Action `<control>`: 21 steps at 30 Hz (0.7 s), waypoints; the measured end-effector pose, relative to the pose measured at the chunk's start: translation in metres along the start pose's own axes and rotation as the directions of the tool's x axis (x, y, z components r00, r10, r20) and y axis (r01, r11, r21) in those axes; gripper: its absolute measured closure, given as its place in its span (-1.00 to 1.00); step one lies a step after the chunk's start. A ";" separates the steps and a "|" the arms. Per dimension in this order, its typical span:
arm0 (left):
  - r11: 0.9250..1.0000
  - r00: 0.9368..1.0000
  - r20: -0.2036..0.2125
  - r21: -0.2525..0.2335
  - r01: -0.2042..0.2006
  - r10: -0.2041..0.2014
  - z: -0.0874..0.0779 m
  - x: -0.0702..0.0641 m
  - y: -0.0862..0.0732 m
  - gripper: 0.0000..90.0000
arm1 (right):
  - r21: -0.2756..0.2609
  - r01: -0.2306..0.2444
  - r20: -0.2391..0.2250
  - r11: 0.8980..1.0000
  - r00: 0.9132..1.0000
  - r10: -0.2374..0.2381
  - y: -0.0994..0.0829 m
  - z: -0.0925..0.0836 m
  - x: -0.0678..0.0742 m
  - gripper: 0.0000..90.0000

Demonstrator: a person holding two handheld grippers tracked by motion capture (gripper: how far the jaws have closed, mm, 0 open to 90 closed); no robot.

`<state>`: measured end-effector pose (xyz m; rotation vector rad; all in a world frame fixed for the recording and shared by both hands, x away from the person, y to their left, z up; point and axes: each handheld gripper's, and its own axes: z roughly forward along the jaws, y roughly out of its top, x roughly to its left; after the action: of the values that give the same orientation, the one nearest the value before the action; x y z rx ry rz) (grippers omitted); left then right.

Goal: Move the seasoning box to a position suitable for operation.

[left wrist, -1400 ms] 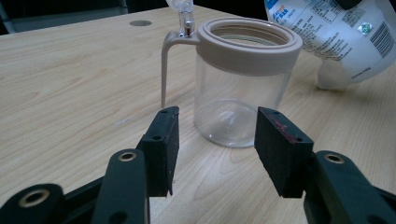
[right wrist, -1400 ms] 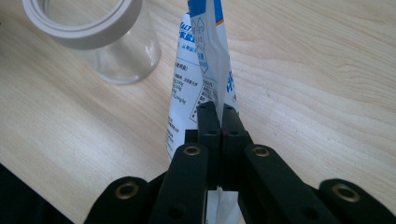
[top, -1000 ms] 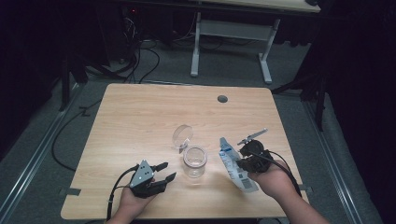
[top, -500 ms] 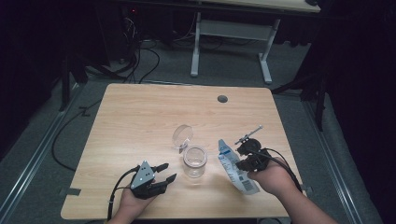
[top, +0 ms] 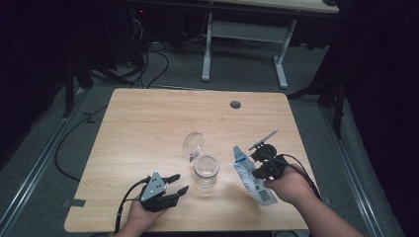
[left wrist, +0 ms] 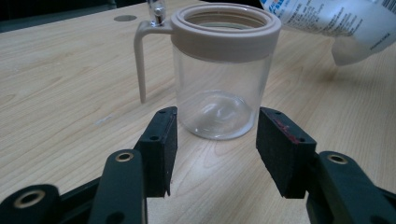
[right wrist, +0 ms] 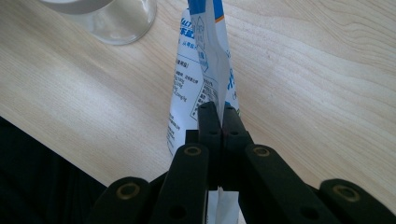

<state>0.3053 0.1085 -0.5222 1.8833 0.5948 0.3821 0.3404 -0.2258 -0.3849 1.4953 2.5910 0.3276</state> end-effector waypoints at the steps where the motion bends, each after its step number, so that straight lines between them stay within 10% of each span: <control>1: 1.000 1.000 0.005 -0.002 0.002 -0.002 0.001 -0.001 0.000 0.09 | -0.001 0.005 0.002 1.000 1.000 -0.005 0.000 -0.001 0.000 1.00; 21: 0.995 0.988 0.122 -0.035 -0.091 0.095 0.022 -0.042 0.004 0.10 | -0.020 0.008 -0.005 1.000 1.000 -0.008 0.004 -0.019 0.017 1.00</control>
<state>0.2825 0.0668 -0.5264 1.8958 0.4173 0.3299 0.3313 -0.2116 -0.3655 1.4795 2.5892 0.3552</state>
